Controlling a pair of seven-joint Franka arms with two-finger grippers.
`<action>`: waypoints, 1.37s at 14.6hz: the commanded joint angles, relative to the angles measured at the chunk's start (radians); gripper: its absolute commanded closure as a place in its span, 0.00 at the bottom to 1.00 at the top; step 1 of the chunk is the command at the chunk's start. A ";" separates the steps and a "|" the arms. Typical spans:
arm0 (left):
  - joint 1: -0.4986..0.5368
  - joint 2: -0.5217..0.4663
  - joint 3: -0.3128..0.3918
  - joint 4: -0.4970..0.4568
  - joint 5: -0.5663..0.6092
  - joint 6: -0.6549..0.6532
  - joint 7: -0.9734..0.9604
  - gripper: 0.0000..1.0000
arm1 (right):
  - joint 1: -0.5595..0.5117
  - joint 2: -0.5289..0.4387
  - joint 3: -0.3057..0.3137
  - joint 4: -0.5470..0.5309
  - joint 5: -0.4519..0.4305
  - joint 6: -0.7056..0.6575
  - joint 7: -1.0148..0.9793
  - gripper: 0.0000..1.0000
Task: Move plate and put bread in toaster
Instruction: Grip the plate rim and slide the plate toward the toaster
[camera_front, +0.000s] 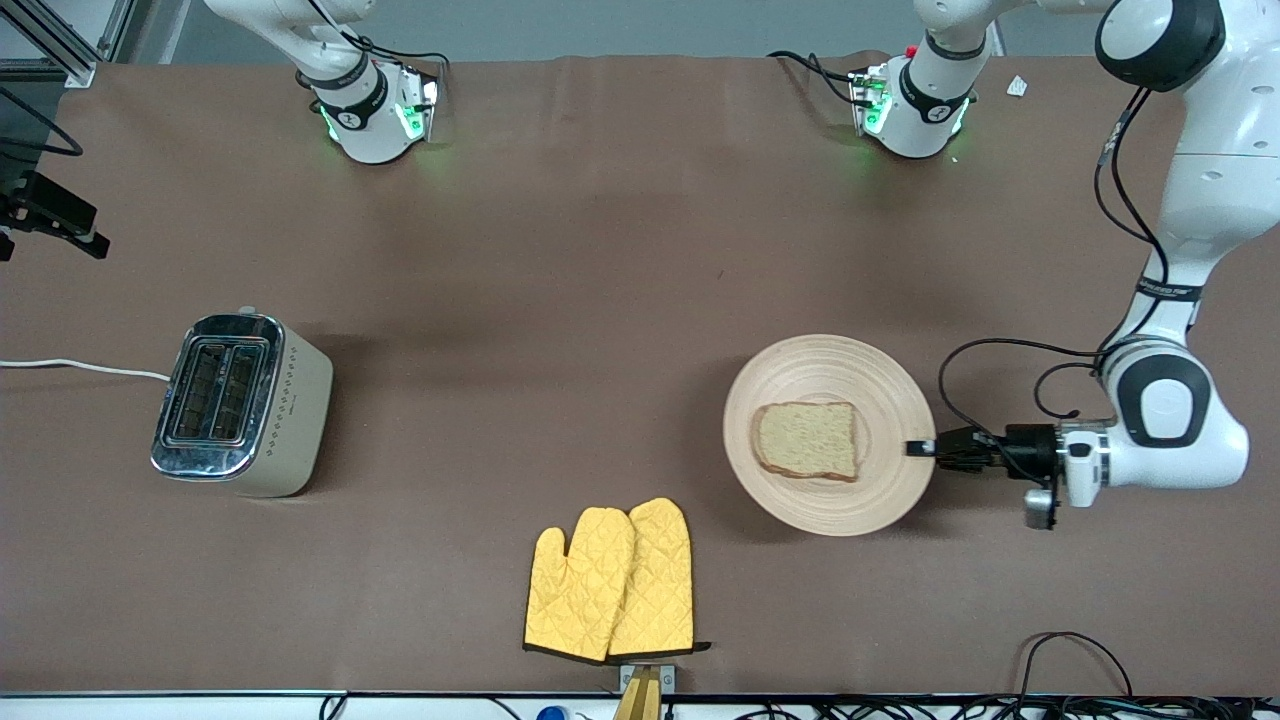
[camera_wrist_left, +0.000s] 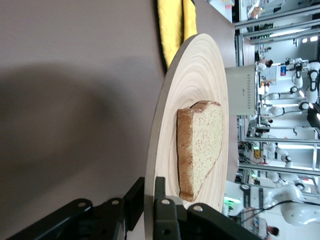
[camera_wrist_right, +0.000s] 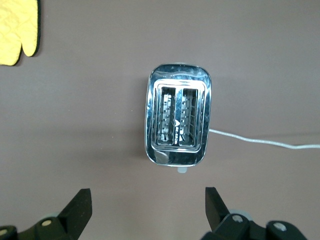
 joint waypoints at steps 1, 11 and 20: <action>-0.097 -0.066 -0.004 -0.027 -0.003 -0.011 -0.123 1.00 | 0.000 -0.005 -0.001 -0.002 0.000 0.029 -0.051 0.00; -0.396 -0.020 -0.010 -0.094 -0.048 0.222 -0.217 1.00 | -0.014 0.021 -0.003 -0.004 -0.004 0.026 -0.049 0.00; -0.447 0.035 -0.011 -0.169 -0.233 0.363 -0.004 0.99 | -0.006 0.080 0.000 -0.018 -0.021 0.015 -0.017 0.00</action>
